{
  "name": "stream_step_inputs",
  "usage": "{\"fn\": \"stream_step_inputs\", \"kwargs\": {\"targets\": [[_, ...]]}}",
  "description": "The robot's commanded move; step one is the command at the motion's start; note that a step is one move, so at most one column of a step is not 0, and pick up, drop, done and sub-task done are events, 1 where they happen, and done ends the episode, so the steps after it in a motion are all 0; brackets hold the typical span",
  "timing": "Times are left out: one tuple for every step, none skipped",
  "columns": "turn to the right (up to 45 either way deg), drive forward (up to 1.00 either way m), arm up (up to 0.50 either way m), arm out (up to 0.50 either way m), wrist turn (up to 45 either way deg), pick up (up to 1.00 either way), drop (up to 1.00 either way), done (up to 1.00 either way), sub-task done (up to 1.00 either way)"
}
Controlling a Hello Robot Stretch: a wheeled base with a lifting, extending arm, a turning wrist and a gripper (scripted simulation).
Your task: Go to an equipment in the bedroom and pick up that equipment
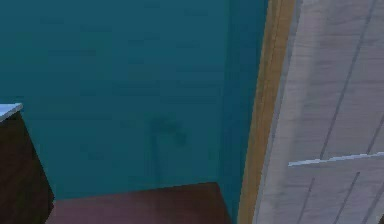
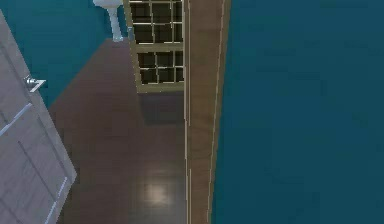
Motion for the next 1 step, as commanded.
{"fn": "stream_step_inputs", "kwargs": {"targets": [[-3.0, 0.00, 0.00, 0.00, 0.0, 0.00, 0.00, 0.00, 0.00]]}}
